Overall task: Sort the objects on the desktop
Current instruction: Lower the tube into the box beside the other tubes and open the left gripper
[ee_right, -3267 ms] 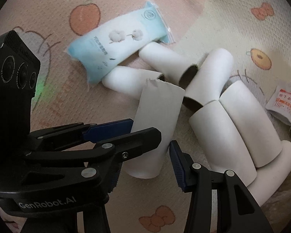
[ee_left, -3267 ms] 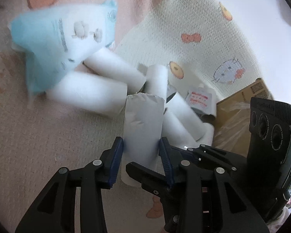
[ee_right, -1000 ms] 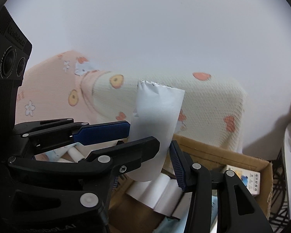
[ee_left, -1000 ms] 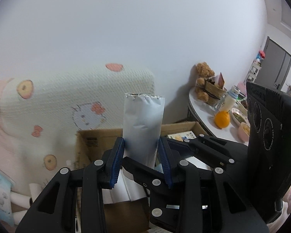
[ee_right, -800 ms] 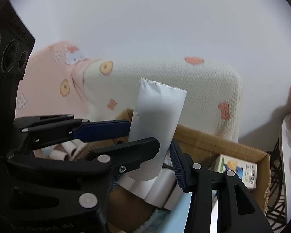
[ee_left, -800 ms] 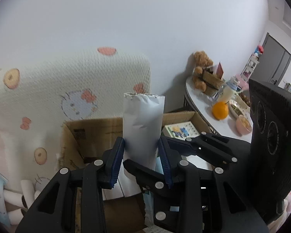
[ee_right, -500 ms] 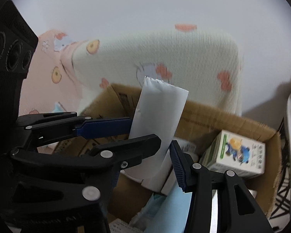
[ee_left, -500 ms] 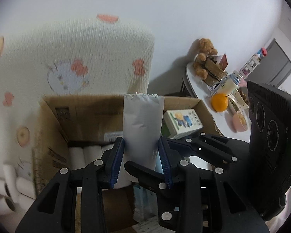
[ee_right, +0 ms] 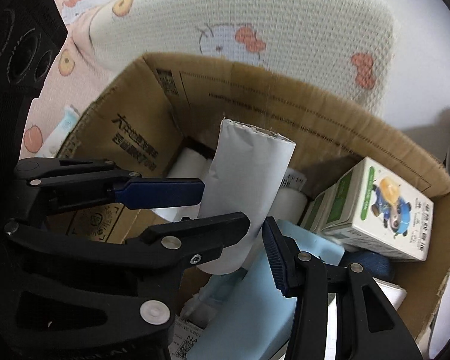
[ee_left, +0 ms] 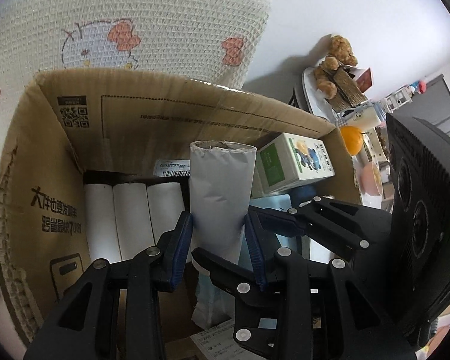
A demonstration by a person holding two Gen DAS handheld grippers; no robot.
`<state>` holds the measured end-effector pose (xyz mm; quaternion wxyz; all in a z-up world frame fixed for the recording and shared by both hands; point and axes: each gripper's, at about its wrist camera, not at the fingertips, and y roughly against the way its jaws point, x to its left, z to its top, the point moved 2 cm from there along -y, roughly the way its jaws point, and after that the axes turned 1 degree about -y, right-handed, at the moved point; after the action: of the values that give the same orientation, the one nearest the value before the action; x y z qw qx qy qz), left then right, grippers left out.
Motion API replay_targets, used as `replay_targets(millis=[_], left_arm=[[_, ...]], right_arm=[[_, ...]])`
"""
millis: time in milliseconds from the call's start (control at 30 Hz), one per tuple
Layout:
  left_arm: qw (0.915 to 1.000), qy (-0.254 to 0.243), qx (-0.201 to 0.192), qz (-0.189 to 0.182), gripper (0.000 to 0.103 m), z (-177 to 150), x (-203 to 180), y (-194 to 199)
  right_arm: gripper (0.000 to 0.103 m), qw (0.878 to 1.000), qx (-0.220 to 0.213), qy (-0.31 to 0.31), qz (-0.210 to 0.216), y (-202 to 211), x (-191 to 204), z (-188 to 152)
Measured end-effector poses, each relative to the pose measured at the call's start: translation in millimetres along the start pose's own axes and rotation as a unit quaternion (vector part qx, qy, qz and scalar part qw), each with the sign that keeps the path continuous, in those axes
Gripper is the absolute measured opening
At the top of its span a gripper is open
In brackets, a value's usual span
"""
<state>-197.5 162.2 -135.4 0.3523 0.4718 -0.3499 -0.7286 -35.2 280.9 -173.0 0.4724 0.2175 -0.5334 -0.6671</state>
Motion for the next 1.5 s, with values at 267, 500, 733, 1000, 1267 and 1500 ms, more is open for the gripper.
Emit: replay_targets(millis=[267,500,733,1000,1267,1500], left_arm=[[0.9992,0.034,0.021,-0.011,0.039,3.1,5.9,-2.3],[0.9953,0.082,0.047,-0.023,0.039,4.1,18.9,-12.5],[0.9928,0.095,0.070,-0.020,0.023,2.4,21.7,-37.9],[0.9907,0.107,0.082,-0.014,0.011,5.2,28.3,-54.6],[0.9980,0.061,0.014,0.008,0.026,9.0,19.7,-22.0],[0.9975,0.041,-0.058,-0.008,0.042,6.7,13.3,18.2]], right_arm=[[0.045,1.000,0.020,0.019,-0.005,-3.9,3.2,2.5],[0.045,0.999,0.030,0.008,0.008,-2.1,-0.1,4.0],[0.045,0.999,0.036,0.031,0.001,-0.1,4.4,2.3],[0.045,0.995,0.036,0.078,-0.047,6.1,15.4,-2.8],[0.045,0.995,0.030,0.078,-0.055,14.1,12.4,-1.4],[0.045,0.995,0.020,0.077,-0.066,33.1,15.1,-5.3]])
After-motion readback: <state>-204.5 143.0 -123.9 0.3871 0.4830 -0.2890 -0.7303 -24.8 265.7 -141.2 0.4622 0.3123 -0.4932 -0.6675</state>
